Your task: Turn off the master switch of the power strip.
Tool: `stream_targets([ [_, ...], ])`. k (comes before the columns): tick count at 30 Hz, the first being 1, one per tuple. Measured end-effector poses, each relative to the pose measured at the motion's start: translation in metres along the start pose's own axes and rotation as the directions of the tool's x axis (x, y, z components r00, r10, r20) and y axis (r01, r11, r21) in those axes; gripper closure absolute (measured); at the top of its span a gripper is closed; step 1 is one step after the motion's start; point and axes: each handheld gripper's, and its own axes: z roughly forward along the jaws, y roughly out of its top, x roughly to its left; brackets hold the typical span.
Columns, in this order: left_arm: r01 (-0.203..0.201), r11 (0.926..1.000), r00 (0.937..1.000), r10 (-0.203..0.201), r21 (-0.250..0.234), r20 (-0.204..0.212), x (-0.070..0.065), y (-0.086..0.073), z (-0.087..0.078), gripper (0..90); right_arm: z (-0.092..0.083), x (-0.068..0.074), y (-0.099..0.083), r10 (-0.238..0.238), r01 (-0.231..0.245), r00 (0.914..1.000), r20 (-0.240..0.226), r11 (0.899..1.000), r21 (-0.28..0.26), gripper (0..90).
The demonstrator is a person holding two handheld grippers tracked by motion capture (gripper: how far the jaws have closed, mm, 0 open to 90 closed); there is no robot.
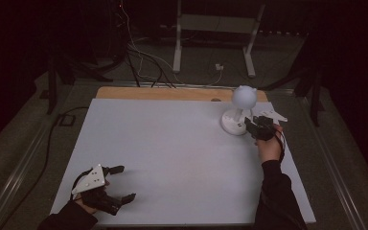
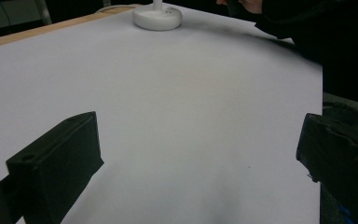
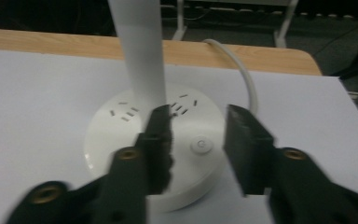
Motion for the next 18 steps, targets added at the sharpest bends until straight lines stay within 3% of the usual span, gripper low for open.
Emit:
stream_targets([
  [3, 0.001, 1.0000, 1.0000, -0.001, 0.000, 0.000, 0.000, 0.000, 0.000, 0.4, -0.005, 0.000, -0.001, -0.011, 0.011, 0.9995, -0.029, 1.000, -0.012, 39.9],
  [4, 0.001, 1.0000, 1.0000, -0.001, 0.000, 0.000, 0.000, 0.000, 0.000, 0.4, -0.005, 0.000, -0.001, -0.011, 0.011, 0.9995, -0.029, 1.000, -0.012, 39.9],
  [7, 0.001, 1.0000, 1.0000, -0.001, 0.000, 0.000, 0.000, 0.000, 0.000, 0.4, -0.009, 0.002, -0.002, -0.006, 0.004, 0.9970, -0.078, 1.000, -0.017, 18.8],
  [8, 0.000, 1.0000, 1.0000, 0.000, 0.001, 0.000, 0.000, 0.000, 0.000, 0.4, -0.009, 0.002, -0.002, -0.006, 0.004, 0.9970, -0.078, 1.000, -0.017, 18.8],
  [12, 0.000, 1.0000, 1.0000, 0.000, 0.000, 0.001, 0.000, 0.000, 0.000, 0.4, -0.016, 0.005, -0.004, 0.012, -0.018, 0.9817, -0.190, 0.999, -0.027, 1.7],
  [16, 0.000, 1.0000, 1.0000, 0.000, 0.000, 0.001, 0.000, 0.000, 0.000, 0.4, -0.023, 0.006, -0.003, 0.051, -0.065, 0.9631, -0.264, 0.997, -0.045, 0.1],
  [18, 0.001, 1.0000, 1.0000, -0.001, -0.001, 0.001, 0.000, 0.000, 0.000, 0.4, -0.027, 0.007, 0.000, 0.050, -0.064, 0.9597, -0.277, 0.997, -0.045, 0.1],
])
